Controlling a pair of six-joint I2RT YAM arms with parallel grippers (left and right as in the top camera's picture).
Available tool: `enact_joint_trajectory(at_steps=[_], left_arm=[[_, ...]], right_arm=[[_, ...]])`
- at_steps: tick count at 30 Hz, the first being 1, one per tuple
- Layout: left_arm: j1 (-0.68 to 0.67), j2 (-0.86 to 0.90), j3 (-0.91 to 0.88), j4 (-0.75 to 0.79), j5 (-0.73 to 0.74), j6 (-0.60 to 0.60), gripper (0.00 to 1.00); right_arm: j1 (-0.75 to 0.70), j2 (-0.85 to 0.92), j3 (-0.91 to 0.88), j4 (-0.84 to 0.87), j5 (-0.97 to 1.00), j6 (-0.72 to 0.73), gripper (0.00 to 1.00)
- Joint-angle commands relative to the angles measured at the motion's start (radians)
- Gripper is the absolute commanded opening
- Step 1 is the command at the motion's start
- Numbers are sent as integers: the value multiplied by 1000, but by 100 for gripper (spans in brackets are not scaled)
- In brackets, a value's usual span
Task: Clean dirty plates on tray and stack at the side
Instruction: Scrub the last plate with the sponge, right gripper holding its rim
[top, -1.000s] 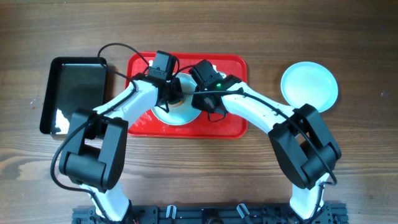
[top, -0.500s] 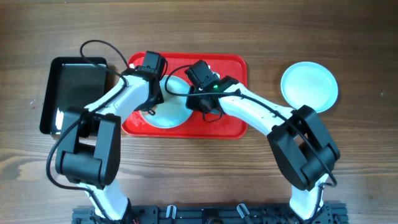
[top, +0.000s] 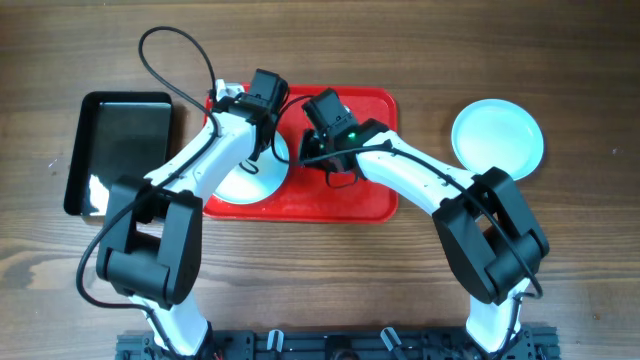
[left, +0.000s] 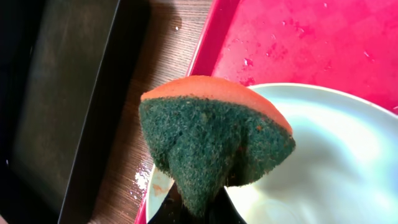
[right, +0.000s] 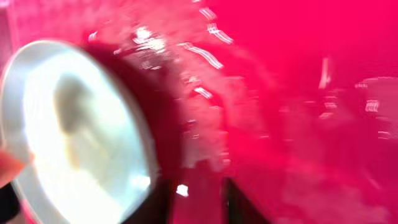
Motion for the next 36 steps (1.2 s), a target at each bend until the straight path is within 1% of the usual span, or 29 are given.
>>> enact_joint_trajectory(at_steps=[1,2,3,5,6,8,9,10,11,13,16,18,20,24,28,29,30,32,33,36], left_arm=[[43,-26,14,-11,-37,-53,4],[69,-26,14,-18,-6,-52,4],[92,-26,14,-26,30,-52,4],[174,-26,14,-45,195,-52,4],[204,-26,14,-48,271,-51,4],[252,-26,14,-49,404,-36,4],[273,-26,14,-48,463,-17,4],[285,-26,14,-48,486,-17,4],[292,-26,14,-48,494,-17,4],[299,-26,14,-49,494,-17,4],[297,-26,14,-50,494,-17,4],[297,-26,14,-52,494,-17,4],[297,-26,14,-53,494,-17,4],[297,-26,14,-64,497,-17,4],[297,-26,14,-76,498,-17,4],[295,-26,14,-78,515,-4,4],[292,-26,14,-77,553,34,4],[278,-26,14,-77,675,151,4],[267,-26,14,-79,707,177,4],[232,-26,14,-77,726,178,4]], right_arm=[[29,11,-2,45,-93,-100,63],[35,11,-2,63,-106,-114,68],[37,11,-2,71,-107,-113,69],[39,12,-2,96,-106,-101,69],[40,17,-2,106,-107,-100,68],[42,40,-2,120,-99,-66,62],[42,61,-2,133,-99,-52,61],[42,85,-2,146,-100,-50,60],[42,101,-2,152,-100,-49,59],[41,121,-2,156,-99,-35,50],[42,122,-2,162,-91,-34,41],[47,125,-2,163,-70,-34,41],[53,134,-2,168,-57,-34,34],[54,155,-2,183,-57,-20,5],[51,155,-2,179,-56,-16,5],[47,153,0,164,-53,3,5],[42,151,5,145,-52,15,4],[26,151,35,74,-33,19,5],[17,151,55,22,-7,29,5],[4,151,98,-84,48,29,4]])
